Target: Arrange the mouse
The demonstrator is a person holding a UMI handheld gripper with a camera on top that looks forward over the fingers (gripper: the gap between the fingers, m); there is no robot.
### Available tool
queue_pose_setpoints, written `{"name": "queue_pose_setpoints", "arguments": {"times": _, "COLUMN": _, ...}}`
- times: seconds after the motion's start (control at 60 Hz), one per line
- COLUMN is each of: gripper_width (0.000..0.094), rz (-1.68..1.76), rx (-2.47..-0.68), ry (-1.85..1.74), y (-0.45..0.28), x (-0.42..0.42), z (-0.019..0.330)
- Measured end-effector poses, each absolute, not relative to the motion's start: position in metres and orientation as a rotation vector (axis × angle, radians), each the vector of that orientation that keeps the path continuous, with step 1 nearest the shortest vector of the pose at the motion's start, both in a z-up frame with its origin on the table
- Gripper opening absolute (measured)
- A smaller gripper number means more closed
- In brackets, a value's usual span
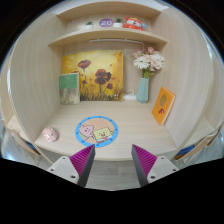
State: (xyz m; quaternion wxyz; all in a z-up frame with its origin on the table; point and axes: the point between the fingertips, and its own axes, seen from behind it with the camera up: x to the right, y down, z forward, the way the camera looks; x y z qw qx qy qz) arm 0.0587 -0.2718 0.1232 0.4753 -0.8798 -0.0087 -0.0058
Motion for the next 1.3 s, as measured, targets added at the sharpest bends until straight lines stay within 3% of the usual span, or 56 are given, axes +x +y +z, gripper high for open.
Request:
{"name": "queue_pose_setpoints", "arguments": {"times": 0.2, "gripper_width": 0.0717, "rz": -0.019, "rx": -2.257, "ry": -0.107, "y": -0.284, "x": 0.011, "z": 0.073}}
{"name": "queue_pose_setpoints", "arguments": {"times": 0.467, "gripper_width": 0.0732, "rz": 0.090, "rx": -2.360, "ry": -0.233, "y": -0.288, "x": -0.131, "z": 0.018}}
{"name": "queue_pose_setpoints", "arguments": {"times": 0.833, "gripper_width": 0.0731, "rz": 0.150, "rx": -2.346, "ry": -0.359, "y": -0.194, "x": -0.254, "z": 0.006}}
{"name": "queue_pose_setpoints", "arguments": {"times": 1.3, "gripper_width": 0.0723, "rz": 0.097, "rx": -2.402, "ry": -0.174, "y": -0.095, "x": -0.253, "z": -0.007}}
